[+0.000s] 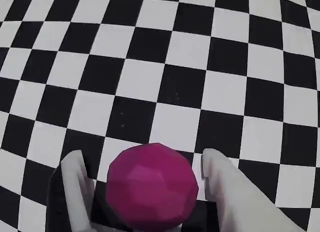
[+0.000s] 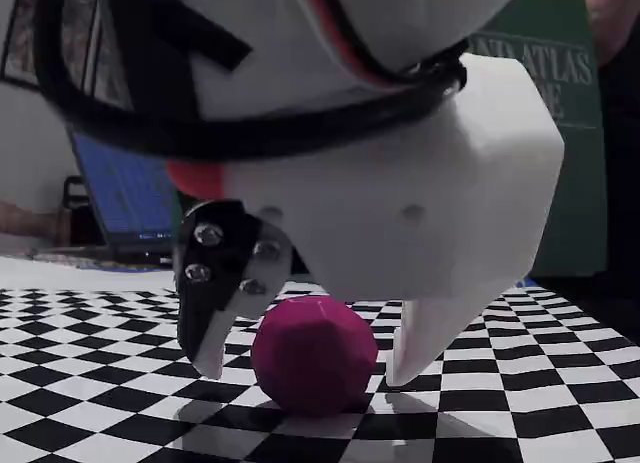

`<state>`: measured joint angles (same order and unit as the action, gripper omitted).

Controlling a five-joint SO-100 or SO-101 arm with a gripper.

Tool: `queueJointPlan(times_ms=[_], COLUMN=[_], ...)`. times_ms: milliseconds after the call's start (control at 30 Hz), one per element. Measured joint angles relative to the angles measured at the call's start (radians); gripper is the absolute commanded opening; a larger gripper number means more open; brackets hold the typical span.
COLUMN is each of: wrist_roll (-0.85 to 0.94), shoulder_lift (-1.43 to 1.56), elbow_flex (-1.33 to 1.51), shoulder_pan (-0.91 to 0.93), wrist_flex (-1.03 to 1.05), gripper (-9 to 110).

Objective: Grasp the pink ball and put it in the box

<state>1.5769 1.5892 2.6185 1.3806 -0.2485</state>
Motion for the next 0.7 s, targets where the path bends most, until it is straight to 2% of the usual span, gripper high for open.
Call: queueJointPlan(times_ms=[233,267,333,700], wrist_roll=[0.0,0.0,0.0,0.0], shoulder_lift=[0.0,0.0,0.0,0.0], elbow_flex=[0.0,0.0,0.0,0.0], shoulder_pan=[0.0,0.0,0.0,0.0], wrist_flex=[0.0,0.0,0.0,0.0], gripper=[27,23,0,0])
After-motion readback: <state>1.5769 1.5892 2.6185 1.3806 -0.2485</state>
